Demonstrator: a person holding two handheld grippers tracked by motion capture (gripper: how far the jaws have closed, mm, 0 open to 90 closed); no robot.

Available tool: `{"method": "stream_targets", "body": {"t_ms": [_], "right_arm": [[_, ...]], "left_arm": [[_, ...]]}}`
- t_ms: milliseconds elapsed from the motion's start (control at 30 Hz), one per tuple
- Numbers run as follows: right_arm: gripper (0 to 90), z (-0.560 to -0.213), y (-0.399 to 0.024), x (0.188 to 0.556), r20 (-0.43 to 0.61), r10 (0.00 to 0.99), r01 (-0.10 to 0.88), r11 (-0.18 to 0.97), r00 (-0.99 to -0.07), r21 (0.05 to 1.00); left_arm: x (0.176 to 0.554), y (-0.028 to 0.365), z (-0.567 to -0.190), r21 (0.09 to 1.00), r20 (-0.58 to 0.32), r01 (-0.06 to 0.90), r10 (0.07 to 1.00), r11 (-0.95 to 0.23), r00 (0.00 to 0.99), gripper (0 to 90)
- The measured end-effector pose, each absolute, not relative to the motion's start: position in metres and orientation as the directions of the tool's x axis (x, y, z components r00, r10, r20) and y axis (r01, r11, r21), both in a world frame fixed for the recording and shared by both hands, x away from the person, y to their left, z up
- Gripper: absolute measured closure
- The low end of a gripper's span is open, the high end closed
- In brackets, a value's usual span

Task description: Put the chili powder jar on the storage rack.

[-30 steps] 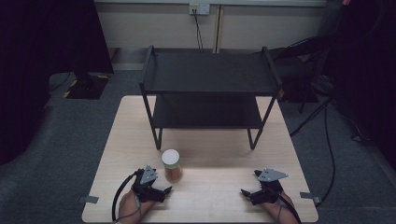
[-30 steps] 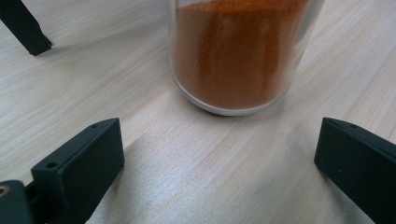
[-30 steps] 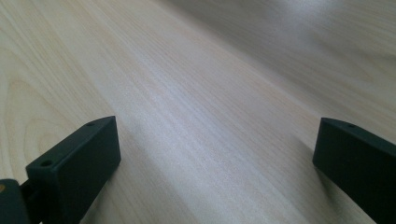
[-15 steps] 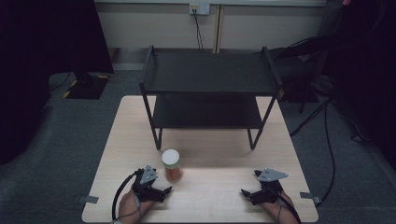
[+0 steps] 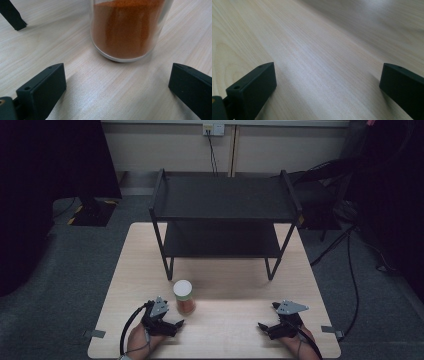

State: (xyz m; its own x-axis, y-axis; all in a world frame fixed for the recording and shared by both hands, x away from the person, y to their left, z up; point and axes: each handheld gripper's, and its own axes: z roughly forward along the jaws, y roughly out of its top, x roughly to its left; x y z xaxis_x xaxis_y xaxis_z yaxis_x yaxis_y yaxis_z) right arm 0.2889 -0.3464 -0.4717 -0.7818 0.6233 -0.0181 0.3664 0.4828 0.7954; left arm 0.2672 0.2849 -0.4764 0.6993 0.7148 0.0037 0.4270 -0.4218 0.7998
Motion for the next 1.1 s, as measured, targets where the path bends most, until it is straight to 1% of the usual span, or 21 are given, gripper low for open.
{"method": "stream_targets", "body": {"t_ms": [167,267,333,500,700,900,967,1000,1033,1067,1100], "right_arm": [[0.0,-0.471,-0.346,0.290,-0.018,0.622,0.366,0.484,-0.783,0.795],[0.0,-0.471,-0.346,0.290,-0.018,0.621,0.366,0.485,-0.783,0.794],[0.0,-0.471,-0.346,0.290,-0.018,0.621,0.366,0.485,-0.784,0.794],[0.4,-0.471,-0.345,0.289,-0.019,0.627,0.369,0.483,-0.779,0.794],[0.5,-0.471,-0.344,0.289,-0.019,0.628,0.370,0.483,-0.778,0.794],[0.5,-0.471,-0.344,0.289,-0.019,0.628,0.370,0.482,-0.778,0.794],[0.5,-0.471,-0.344,0.289,-0.019,0.628,0.370,0.482,-0.778,0.794],[0.5,-0.471,-0.344,0.289,-0.019,0.628,0.370,0.482,-0.778,0.794],[0.5,-0.471,-0.344,0.289,-0.019,0.628,0.370,0.483,-0.778,0.794],[0.5,-0.471,-0.345,0.290,-0.019,0.627,0.369,0.483,-0.779,0.794],[0.5,-0.471,-0.345,0.290,-0.019,0.627,0.369,0.483,-0.779,0.794]], "left_arm": [[0.266,0.287,-0.477,0.807,0.004,0.419,0.714,-0.415,0.700,7.2],[0.265,0.287,-0.474,0.802,0.010,0.422,0.716,-0.423,0.698,12.8],[0.264,0.288,-0.473,0.804,0.019,0.410,0.708,-0.431,0.706,14.1],[0.264,0.290,-0.470,0.808,0.011,0.408,0.704,-0.425,0.711,13.9],[0.266,0.286,-0.465,0.843,0.005,0.383,0.717,-0.378,0.697,13.6],[0.267,0.278,-0.454,0.888,0.026,0.314,0.717,-0.337,0.697,14.1],[0.266,0.277,-0.449,0.914,0.025,0.273,0.715,-0.300,0.699,15.6],[0.266,0.277,-0.449,0.914,0.025,0.273,0.715,-0.300,0.699,17.1],[0.265,0.277,-0.448,0.922,0.029,0.257,0.713,-0.290,0.700,17.1],[0.263,0.277,-0.448,0.929,0.041,0.235,0.712,-0.285,0.701,20.2],[0.261,0.276,-0.449,0.936,0.051,0.215,0.711,-0.279,0.701,20.2]]}}
